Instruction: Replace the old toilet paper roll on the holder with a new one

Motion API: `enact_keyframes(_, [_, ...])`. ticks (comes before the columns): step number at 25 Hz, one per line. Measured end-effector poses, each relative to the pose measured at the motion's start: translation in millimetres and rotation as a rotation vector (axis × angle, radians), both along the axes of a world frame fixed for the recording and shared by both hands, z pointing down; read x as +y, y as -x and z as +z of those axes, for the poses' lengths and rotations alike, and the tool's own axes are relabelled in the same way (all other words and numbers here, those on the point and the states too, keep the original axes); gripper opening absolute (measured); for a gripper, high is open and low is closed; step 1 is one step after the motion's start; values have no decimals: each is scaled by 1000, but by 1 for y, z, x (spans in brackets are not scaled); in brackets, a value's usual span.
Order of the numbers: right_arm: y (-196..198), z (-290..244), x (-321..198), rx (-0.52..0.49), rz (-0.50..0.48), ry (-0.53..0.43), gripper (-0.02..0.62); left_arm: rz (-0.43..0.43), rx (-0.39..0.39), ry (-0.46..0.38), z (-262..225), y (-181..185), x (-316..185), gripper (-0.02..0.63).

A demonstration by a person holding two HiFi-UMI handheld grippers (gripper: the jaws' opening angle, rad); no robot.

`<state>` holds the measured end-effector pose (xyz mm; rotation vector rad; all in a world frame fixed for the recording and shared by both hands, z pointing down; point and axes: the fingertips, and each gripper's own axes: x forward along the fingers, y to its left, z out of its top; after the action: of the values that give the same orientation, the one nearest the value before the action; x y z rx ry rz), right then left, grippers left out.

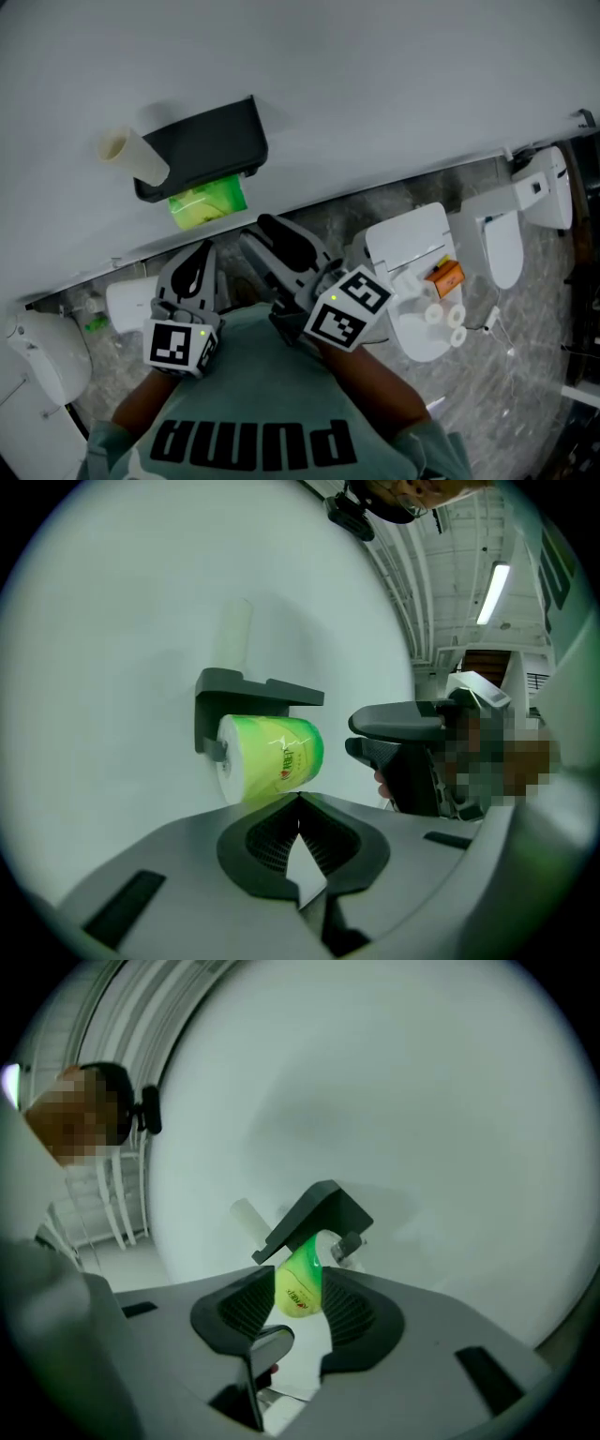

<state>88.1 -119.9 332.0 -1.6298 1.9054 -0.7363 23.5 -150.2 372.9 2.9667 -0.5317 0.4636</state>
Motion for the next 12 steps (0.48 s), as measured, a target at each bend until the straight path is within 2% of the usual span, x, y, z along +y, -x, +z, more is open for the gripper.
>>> enact_keyframes(3, [-6,-2,9,309,40,84,9,-2,19,3,-5,-12,7,3])
enact_keyframes(6, [-6,-5,14,566,43,135,5,-8,25,-6,-10,-20,12,3])
enact_keyframes(9, [-5,-3,19,681,21,170,5,-17,12,-8,-11,-25,17,3])
enact_keyframes(12, [-8,0,25,705,-3,202,5,-11,0,-21,-14,-30,23,3])
